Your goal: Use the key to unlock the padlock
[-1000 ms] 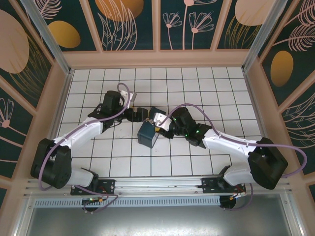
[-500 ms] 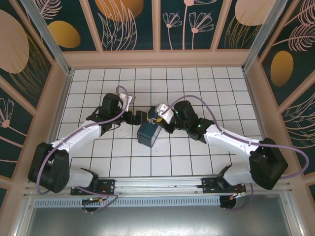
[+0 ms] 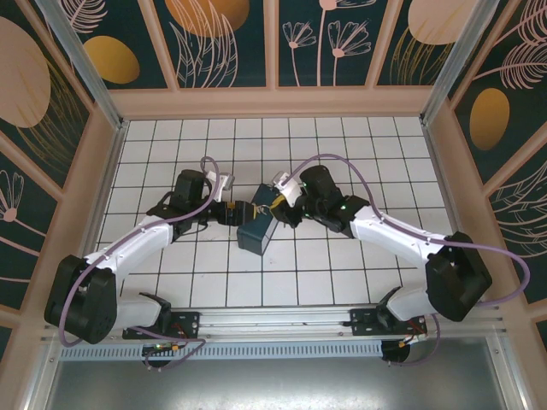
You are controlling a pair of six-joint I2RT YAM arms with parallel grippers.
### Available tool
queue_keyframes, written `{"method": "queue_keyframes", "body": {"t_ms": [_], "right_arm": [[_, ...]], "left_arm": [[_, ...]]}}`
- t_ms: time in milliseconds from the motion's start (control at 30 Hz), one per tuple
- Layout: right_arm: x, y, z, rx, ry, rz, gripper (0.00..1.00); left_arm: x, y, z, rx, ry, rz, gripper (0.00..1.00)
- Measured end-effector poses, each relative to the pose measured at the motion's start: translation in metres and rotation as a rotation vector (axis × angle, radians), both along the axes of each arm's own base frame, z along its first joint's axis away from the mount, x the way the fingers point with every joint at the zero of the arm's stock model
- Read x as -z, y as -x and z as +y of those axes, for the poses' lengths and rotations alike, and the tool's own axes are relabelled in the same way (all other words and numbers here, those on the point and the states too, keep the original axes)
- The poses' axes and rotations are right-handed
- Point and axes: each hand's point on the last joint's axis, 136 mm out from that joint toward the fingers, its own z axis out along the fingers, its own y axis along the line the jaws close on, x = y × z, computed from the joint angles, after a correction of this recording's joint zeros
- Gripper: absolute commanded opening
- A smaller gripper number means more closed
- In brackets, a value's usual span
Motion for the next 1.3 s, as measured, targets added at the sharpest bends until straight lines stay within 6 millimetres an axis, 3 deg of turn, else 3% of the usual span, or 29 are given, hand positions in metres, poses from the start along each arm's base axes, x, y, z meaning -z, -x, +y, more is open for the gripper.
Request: {"method": "queue_keyframes", "body": {"t_ms": [200, 400, 633, 800, 1300], "right_arm": [[0.004, -0.014, -0.003, 0.024, 0.012, 0.046, 0.21], [0.013, -0.009, -0.011, 0.019, 0.044, 0.094, 0.25], [0.017, -0.003, -0.012, 0.006, 0.056, 0.134, 0.0], [0.015, -0.007, -0.006, 0.046, 0.041, 0.215, 0.0], [0.008, 0.008, -0.008, 0.219, -0.107, 0.589, 0.0]], "left_arm": [[0.002, 0.006, -0.002, 0.022, 0.012, 0.023, 0.99], [0.003, 0.009, -0.003, 0.033, 0.02, 0.033, 0.99], [0.004, 0.013, -0.005, 0.047, 0.033, 0.051, 0.99], [0.006, 0.018, -0.01, 0.066, 0.044, 0.07, 0.99], [-0.002, 0.028, -0.023, 0.085, 0.143, 0.137, 0.99]]}}
